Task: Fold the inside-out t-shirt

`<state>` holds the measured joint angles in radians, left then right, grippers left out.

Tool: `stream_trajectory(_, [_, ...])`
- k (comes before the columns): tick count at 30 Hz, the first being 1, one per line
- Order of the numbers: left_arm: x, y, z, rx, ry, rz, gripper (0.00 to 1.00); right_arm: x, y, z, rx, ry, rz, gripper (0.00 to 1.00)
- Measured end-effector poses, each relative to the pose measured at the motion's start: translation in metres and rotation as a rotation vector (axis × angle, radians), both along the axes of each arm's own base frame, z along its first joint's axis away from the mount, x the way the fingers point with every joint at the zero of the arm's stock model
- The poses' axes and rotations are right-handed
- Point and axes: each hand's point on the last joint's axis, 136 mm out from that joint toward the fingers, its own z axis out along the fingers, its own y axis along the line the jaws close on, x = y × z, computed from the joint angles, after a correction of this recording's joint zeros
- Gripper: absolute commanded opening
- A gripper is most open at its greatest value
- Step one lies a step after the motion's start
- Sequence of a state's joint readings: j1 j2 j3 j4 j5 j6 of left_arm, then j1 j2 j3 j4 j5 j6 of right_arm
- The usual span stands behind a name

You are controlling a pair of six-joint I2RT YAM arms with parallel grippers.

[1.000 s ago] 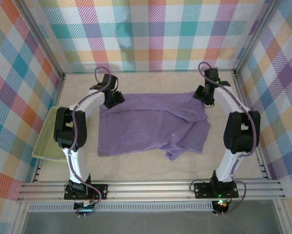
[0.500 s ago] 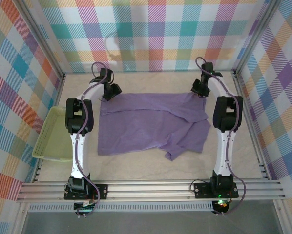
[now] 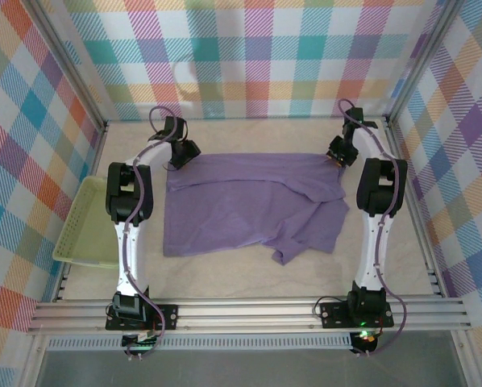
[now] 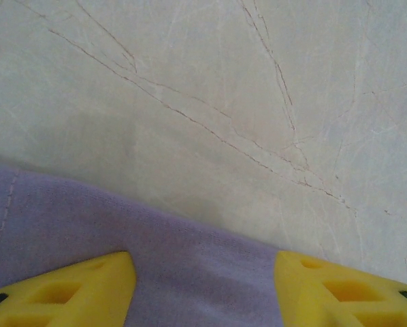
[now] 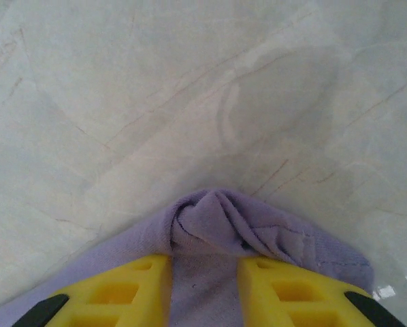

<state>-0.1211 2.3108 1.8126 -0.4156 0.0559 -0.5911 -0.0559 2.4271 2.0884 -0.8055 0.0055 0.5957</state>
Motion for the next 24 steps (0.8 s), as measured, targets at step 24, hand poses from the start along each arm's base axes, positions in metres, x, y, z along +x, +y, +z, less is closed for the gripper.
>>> stream_trajectory(24, [-0.144,-0.003,0.151,0.182,0.001,-0.011,0.78,-0.1,0.014,0.15,-0.011,-0.241,0.088,0.65])
